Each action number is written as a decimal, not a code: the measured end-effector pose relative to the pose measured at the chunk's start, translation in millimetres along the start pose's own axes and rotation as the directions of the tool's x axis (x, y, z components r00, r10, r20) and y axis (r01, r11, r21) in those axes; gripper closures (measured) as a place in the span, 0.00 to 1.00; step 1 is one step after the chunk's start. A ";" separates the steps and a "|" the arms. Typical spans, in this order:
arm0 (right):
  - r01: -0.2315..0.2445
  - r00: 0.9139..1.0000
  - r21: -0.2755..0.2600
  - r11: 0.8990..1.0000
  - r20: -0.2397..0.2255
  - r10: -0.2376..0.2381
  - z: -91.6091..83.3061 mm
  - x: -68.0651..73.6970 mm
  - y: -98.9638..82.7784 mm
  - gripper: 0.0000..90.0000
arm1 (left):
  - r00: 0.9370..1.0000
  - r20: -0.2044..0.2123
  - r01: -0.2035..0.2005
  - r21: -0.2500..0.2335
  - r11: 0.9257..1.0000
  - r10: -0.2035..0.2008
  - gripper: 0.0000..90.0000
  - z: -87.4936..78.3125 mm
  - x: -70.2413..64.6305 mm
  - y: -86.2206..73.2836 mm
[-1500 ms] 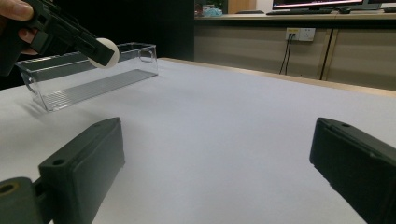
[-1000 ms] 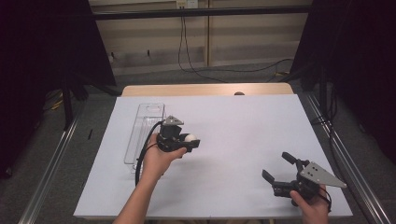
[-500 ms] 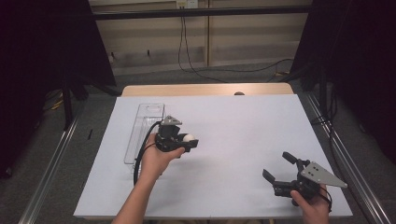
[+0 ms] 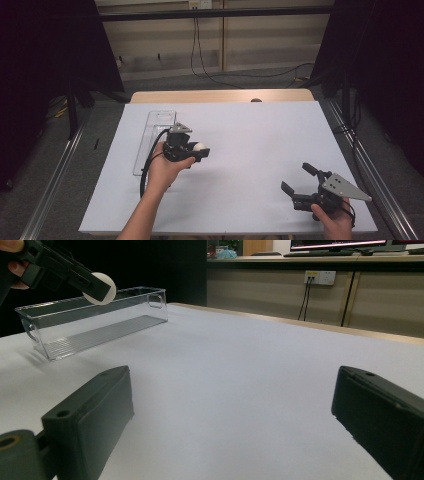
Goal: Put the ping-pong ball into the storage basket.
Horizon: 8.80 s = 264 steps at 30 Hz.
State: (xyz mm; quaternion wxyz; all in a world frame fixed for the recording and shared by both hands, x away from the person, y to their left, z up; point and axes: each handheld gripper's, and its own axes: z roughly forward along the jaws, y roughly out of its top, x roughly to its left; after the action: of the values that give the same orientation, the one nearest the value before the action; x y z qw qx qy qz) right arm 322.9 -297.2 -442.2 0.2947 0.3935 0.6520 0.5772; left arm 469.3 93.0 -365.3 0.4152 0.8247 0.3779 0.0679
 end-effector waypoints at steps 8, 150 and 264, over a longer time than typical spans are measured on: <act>0.001 1.000 -0.001 1.000 0.000 -0.001 0.1 -0.1 -0.1 0.03 | 1.000 -0.005 -0.016 0.008 1.000 0.016 0.57 -3.1 2.8 0.3; -0.007 1.000 -0.004 1.000 0.014 0.007 -2.4 -3.6 0.6 0.03 | 0.983 -0.153 0.093 -0.036 0.995 -0.097 0.57 -64.2 59.1 -15.4; -0.005 1.000 0.001 1.000 0.013 0.005 -2.1 -3.9 0.0 0.03 | 0.963 -0.235 0.124 -0.040 0.991 -0.130 0.57 -63.9 77.1 -48.1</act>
State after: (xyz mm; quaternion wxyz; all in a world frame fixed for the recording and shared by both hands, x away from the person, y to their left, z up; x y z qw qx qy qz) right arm 323.2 -301.6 -442.1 0.2972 0.3991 0.6492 0.5753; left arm 469.2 203.7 -375.0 0.3807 0.7795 0.4761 0.1440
